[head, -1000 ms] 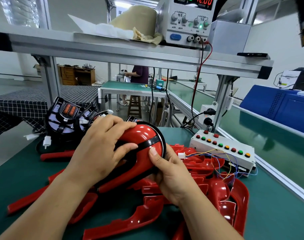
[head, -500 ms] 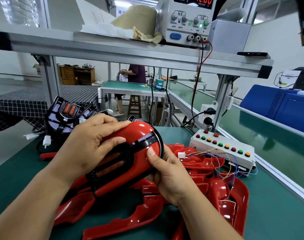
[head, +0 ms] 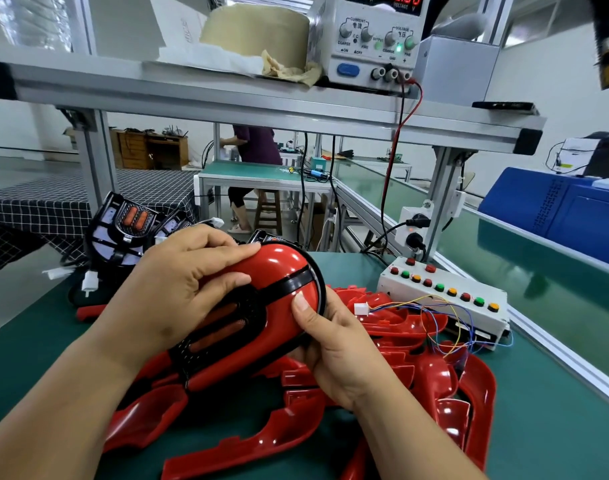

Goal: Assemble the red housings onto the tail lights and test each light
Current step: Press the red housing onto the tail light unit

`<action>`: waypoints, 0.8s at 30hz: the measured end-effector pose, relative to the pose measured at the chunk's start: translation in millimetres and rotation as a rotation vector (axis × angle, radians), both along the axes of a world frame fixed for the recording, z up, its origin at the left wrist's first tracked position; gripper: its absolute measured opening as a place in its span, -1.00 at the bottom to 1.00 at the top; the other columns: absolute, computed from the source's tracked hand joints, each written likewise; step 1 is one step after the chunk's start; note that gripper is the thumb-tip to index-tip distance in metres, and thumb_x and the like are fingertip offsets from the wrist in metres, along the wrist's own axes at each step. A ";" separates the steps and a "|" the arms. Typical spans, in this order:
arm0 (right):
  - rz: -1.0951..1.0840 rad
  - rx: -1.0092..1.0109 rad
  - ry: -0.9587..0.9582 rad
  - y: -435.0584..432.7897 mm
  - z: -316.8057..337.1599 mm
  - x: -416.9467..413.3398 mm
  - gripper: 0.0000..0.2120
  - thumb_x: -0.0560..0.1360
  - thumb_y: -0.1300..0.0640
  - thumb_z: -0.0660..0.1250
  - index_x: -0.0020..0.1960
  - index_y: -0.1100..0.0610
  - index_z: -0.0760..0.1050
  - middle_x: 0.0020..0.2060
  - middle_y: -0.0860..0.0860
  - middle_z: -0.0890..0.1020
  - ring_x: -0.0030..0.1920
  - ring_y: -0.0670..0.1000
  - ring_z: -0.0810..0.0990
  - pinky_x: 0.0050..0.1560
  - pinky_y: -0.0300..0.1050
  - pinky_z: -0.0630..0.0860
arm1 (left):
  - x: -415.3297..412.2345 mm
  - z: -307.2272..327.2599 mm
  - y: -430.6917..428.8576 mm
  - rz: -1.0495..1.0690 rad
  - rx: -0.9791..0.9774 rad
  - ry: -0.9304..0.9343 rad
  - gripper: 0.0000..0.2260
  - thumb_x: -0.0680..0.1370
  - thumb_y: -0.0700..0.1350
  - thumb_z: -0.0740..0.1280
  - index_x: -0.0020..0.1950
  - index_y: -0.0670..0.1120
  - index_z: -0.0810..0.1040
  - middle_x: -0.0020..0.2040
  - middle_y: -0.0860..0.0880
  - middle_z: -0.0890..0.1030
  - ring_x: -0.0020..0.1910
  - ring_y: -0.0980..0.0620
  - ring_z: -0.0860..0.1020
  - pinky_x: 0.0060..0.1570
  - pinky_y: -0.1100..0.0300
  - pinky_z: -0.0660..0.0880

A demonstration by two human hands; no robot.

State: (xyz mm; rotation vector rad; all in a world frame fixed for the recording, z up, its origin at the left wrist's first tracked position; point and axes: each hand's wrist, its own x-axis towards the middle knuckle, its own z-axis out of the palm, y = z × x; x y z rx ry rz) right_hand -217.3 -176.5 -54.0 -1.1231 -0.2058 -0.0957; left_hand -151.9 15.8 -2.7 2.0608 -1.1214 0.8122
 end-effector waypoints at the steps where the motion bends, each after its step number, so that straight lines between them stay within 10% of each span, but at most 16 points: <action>1: 0.000 0.003 0.001 0.2 0.0 -0.1 -0.64 0.42 0.09 0.38 0.20 0.13 0.49 0.02 0.12 0.67 -0.06 0.03 0.67 -0.20 -0.13 0.61 | -0.4 0.1 -0.1 -0.005 -0.004 0.002 -0.59 0.44 -0.04 0.39 0.30 0.06 0.51 -0.01 0.10 0.56 0.02 0.22 0.51 0.09 0.49 0.37; 11: -0.006 -0.011 -0.004 -1.2 0.3 -0.5 -0.64 0.46 0.09 0.38 0.23 0.13 0.48 0.04 0.12 0.67 -0.05 0.05 0.67 -0.21 -0.10 0.62 | 1.6 -5.1 -4.5 0.060 0.019 -0.034 -0.59 0.46 0.01 0.37 0.31 0.08 0.48 -0.01 0.10 0.52 0.01 0.12 0.46 0.12 0.40 0.35; 18: 0.046 0.000 0.015 -8.3 -0.4 -0.9 -0.68 0.47 0.13 0.39 0.21 0.11 0.49 -0.02 0.10 0.68 -0.11 0.03 0.68 -0.21 -0.08 0.63 | 3.2 -4.7 -0.9 0.201 0.268 0.202 -0.46 0.39 0.49 -0.09 0.38 0.53 0.02 0.35 0.20 0.49 0.26 0.04 0.51 0.18 -0.02 0.48; 24: -0.100 -0.148 0.067 -11.2 8.1 -1.5 -0.45 0.32 -0.11 0.48 0.19 0.16 0.48 -0.09 0.08 0.67 -0.15 0.02 0.65 -0.23 -0.07 0.62 | -7.2 -3.2 -2.7 0.133 0.222 0.154 -0.52 0.37 0.54 -0.06 0.30 0.67 0.00 0.26 0.30 0.52 0.22 0.15 0.52 0.10 0.01 0.54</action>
